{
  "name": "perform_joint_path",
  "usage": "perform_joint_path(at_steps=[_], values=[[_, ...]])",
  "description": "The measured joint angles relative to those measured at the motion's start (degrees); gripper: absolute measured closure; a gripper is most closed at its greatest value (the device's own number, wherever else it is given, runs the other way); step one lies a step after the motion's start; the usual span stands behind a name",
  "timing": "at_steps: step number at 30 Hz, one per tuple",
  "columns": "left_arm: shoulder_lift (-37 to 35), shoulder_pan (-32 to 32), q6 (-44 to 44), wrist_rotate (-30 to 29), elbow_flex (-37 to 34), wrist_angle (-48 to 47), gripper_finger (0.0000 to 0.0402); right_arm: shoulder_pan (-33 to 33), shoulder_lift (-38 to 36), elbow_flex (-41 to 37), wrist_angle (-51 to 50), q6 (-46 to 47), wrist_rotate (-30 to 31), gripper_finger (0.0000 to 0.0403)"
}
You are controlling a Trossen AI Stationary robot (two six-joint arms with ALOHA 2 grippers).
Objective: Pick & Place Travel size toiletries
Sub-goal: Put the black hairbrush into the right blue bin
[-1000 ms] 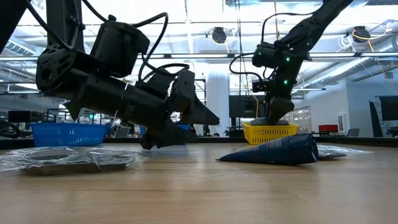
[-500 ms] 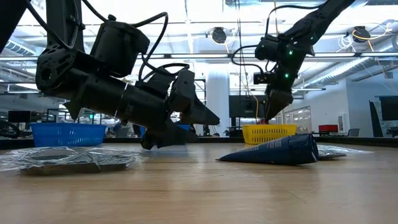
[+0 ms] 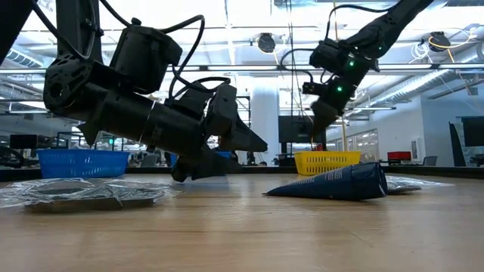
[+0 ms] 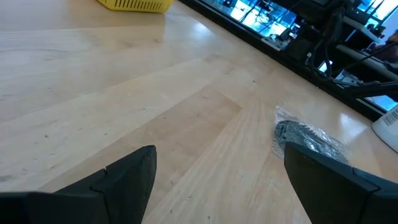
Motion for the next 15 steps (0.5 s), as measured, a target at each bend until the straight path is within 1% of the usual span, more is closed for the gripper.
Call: perform_joint_path(at_steps=[3,5,9,12,15], values=[[0.00,0.00,-0.03,0.02,0.00,0.00,0.0055,3.67,0.00,-1.78,6.18,2.19,-5.54,0.0334],[0.00,0.00,-0.04,0.02,0.00,-0.02,0.0055,7.22,0.00,-3.75,10.61,2.95,-6.78,0.0346],[0.00,0.00,-0.05,0.04,0.00,-0.03,0.0055,15.33,0.00,-8.29,17.78,3.18,-7.04,0.0364],[0.00,0.00,0.10,0.15,0.00,-0.04,0.0055,21.33,0.00,-11.78,22.00,5.17,-7.06,0.0373],[0.00,0.00,1.84,2.35,0.00,-0.07,0.0055,26.82,0.00,-15.22,24.79,8.19,-7.04,0.0375]])
